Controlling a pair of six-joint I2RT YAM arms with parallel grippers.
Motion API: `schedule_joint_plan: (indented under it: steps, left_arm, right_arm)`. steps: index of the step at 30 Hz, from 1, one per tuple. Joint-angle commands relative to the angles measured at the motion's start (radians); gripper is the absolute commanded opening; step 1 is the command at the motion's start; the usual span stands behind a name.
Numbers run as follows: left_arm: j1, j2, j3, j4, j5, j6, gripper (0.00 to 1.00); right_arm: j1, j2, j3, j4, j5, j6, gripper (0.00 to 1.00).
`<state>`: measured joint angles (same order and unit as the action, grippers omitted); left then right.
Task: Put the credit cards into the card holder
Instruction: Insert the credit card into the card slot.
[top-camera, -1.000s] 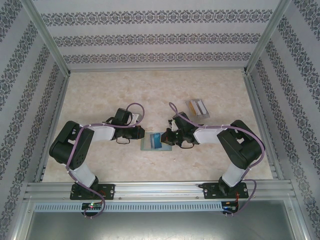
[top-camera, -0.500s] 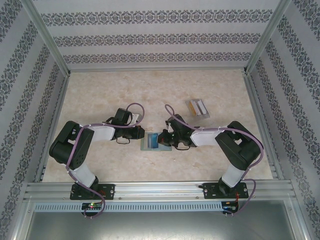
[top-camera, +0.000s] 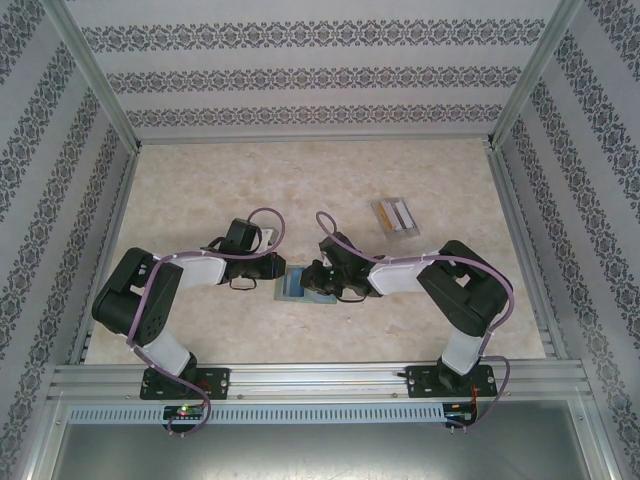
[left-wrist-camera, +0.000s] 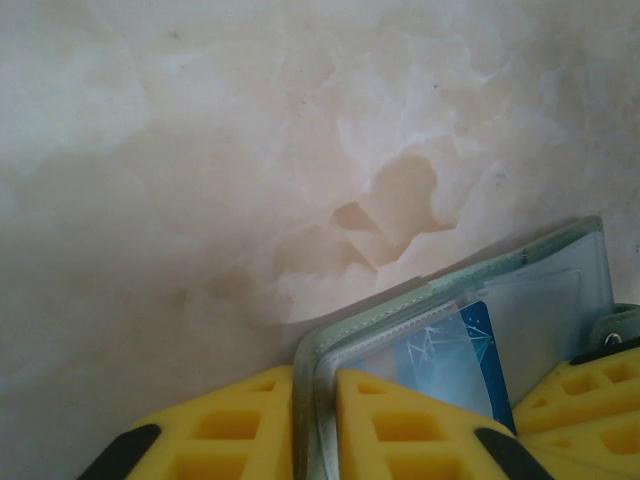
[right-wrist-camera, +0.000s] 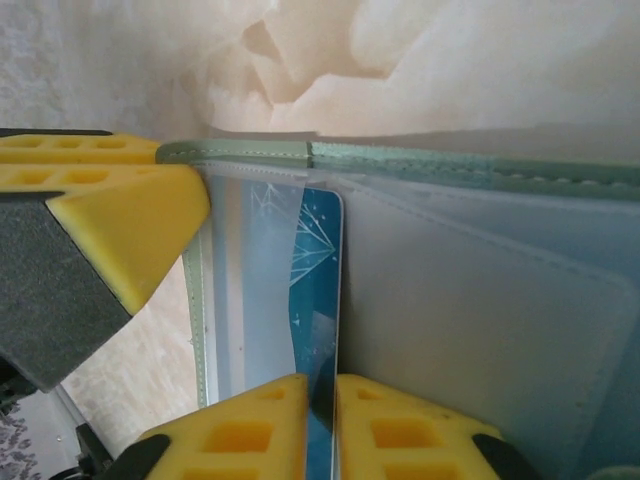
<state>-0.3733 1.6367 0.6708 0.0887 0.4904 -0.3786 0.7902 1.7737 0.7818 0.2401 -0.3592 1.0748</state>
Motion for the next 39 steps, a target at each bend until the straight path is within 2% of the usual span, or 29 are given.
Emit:
schedule_joint_plan:
  steps: [1, 5, 8, 14, 17, 22, 28, 31, 35, 39]
  left_arm:
    - [-0.009, -0.003, -0.033, -0.019, -0.022, -0.033, 0.24]
    - [-0.006, -0.017, -0.049, -0.010, -0.007, -0.051, 0.30]
    - [0.004, -0.043, -0.026, -0.108, -0.010, -0.038, 0.32]
    - [0.007, -0.111, -0.031, -0.248, 0.004, -0.065, 0.35]
    - [0.000, -0.118, -0.070, -0.194, 0.078, -0.115, 0.25]
    - [-0.020, -0.030, -0.094, -0.074, 0.195, -0.139, 0.00]
    - [-0.024, -0.024, -0.109, -0.047, 0.191, -0.097, 0.00]
    - [-0.024, -0.052, -0.121, -0.060, 0.157, -0.088, 0.00]
    - [-0.023, -0.100, -0.126, -0.095, 0.099, -0.064, 0.00]
    - [-0.022, -0.135, -0.138, -0.114, 0.036, -0.052, 0.00]
  right_arm:
    - [0.011, -0.036, -0.007, -0.040, 0.040, -0.030, 0.25]
    - [0.009, -0.104, -0.050, -0.076, 0.064, -0.039, 0.28]
    - [0.018, -0.092, -0.053, -0.065, 0.059, -0.036, 0.21]
    - [0.033, -0.041, -0.017, -0.054, 0.051, -0.018, 0.14]
    - [0.034, -0.032, -0.003, -0.061, 0.048, -0.020, 0.09]
    - [0.034, -0.001, 0.031, -0.068, 0.028, -0.038, 0.04]
    - [0.046, 0.037, 0.085, -0.083, 0.009, -0.055, 0.02]
    - [0.046, 0.009, 0.080, -0.113, 0.030, -0.068, 0.06]
    - [0.046, -0.077, 0.071, -0.258, 0.122, -0.132, 0.14]
    - [0.046, -0.169, 0.032, -0.340, 0.170, -0.153, 0.28]
